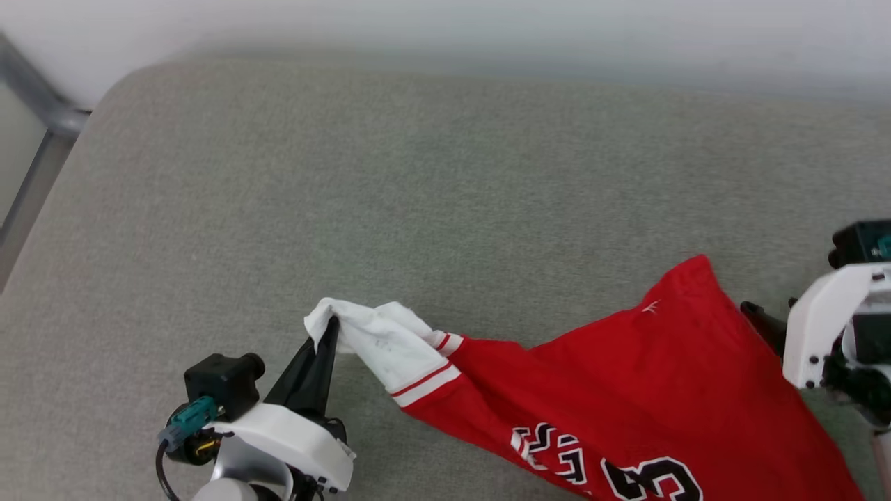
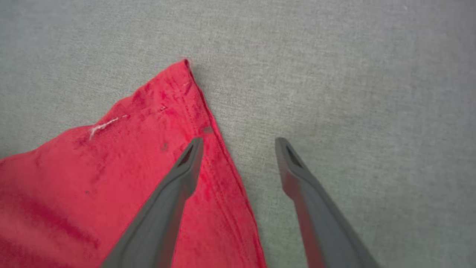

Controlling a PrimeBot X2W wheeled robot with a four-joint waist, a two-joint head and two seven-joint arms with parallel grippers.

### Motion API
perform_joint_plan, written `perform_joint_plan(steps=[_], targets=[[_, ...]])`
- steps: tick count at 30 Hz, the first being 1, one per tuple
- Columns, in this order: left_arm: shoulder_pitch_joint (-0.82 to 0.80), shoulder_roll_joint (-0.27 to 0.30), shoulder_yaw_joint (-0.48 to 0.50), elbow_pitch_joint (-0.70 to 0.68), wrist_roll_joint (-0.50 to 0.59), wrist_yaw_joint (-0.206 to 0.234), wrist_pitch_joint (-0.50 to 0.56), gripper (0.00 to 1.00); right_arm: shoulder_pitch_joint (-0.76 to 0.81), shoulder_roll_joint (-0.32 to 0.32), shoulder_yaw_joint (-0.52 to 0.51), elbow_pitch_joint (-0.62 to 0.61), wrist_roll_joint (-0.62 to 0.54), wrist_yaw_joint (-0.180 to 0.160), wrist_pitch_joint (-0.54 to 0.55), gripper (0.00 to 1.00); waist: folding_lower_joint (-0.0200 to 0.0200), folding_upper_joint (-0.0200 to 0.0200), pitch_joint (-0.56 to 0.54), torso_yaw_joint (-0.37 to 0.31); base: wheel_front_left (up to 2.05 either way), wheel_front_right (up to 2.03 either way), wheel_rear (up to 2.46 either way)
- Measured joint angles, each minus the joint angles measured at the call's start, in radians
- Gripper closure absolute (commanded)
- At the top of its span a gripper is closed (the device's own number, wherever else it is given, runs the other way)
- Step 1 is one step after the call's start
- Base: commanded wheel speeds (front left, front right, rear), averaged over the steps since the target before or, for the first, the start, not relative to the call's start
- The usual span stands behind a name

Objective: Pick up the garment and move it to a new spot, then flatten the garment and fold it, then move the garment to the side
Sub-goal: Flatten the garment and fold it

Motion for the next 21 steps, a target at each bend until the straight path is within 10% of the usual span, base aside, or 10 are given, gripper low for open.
perform_joint_plan(steps=[15,18,21], targets=[[-0.112,-0.055,-0.035,0.073,0.005,-0.047,-0.057,1.0,-0.158,-0.058,0.134,0.101,0.047,0.0,0.194,0.0,-0.0001,0.0,0.137,0.097,0.0,0.0,0.0],[-0.113,-0.058,-0.036,0.09,-0.003,-0.05,-0.062,1.0,-0.169,-0.059,0.136,0.128,0.064,0.0,0.225,1.0,-0.0002,-0.0001,0.136,0.101,0.0,0.0,0.0],[-0.113,-0.058,-0.034,0.103,-0.007,-0.05,-0.068,1.0,-0.169,-0.054,0.15,0.137,0.078,0.0,0.22,1.0,-0.0002,0.0,0.124,0.095,0.0,0.0,0.0]])
